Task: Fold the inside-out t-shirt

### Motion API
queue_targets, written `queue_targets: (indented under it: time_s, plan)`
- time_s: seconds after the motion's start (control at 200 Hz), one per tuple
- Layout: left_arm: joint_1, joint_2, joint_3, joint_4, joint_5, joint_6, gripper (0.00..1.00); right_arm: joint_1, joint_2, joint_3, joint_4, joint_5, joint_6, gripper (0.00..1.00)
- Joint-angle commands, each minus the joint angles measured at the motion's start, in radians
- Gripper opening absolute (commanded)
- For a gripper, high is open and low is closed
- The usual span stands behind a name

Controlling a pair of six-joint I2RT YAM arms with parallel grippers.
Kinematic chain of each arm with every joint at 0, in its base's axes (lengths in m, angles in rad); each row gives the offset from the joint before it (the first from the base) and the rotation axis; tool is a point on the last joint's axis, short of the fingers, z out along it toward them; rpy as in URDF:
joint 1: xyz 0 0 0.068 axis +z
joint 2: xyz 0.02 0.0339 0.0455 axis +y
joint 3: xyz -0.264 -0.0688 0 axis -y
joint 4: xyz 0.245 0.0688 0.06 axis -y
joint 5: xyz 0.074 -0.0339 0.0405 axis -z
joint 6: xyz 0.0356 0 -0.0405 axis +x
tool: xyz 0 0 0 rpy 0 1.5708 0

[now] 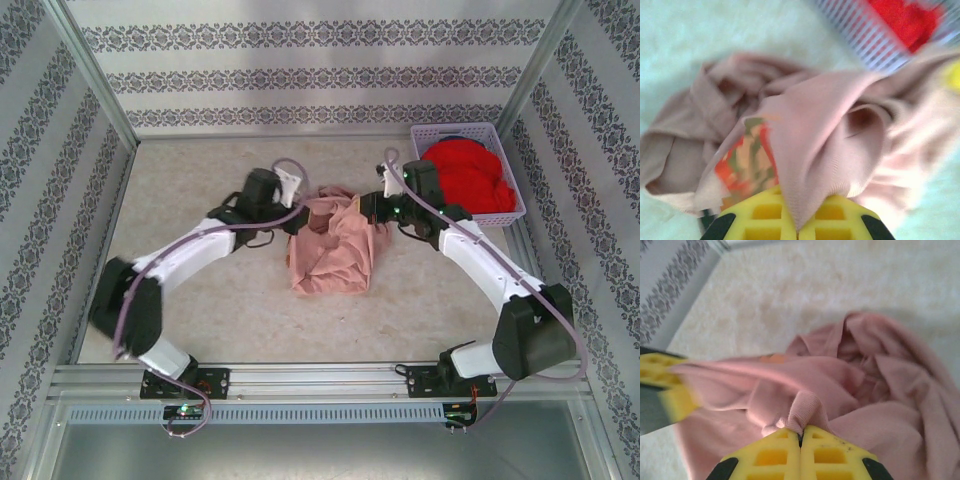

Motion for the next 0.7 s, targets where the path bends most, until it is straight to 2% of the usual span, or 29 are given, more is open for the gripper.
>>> queue_targets:
  time_s: [0.0, 0.165, 0.25, 0.3, 0.345, 0.405, 0.46, 0.585, 0.7]
  plan:
    - [0.066, -0.193, 0.002, 0.004, 0.226, -0.148, 0.0, -0.01, -0.093, 0.12, 0.03, 0.02, 0.015, 0.0]
    - [0.175, -0.297, 0.085, -0.051, 0.355, -0.199, 0.0, -0.022, -0.118, 0.237, 0.001, 0.016, -0.001, 0.0]
    - [0.208, -0.304, 0.099, -0.053, 0.395, -0.201, 0.0, -0.028, -0.09, 0.273, -0.055, 0.086, 0.006, 0.0]
    - [0.211, -0.29, 0.099, -0.053, 0.416, -0.205, 0.0, -0.028, -0.053, 0.303, -0.14, 0.179, 0.012, 0.08]
    - [0.21, -0.266, 0.09, -0.039, 0.443, -0.227, 0.0, -0.028, 0.002, 0.346, -0.252, 0.27, -0.005, 0.21]
    - [0.21, -0.239, 0.06, 0.009, 0.471, -0.282, 0.0, -0.021, 0.052, 0.381, -0.363, 0.331, -0.049, 0.33]
    - [0.209, -0.225, 0.021, 0.065, 0.478, -0.334, 0.0, 0.006, 0.043, 0.347, -0.368, 0.356, -0.084, 0.4]
    - [0.206, -0.23, -0.038, 0.082, 0.454, -0.351, 0.0, 0.16, -0.075, 0.149, -0.233, 0.313, -0.198, 0.57]
    - [0.205, -0.236, -0.066, 0.054, 0.437, -0.331, 0.0, 0.238, -0.1, 0.015, -0.132, 0.174, -0.145, 0.64]
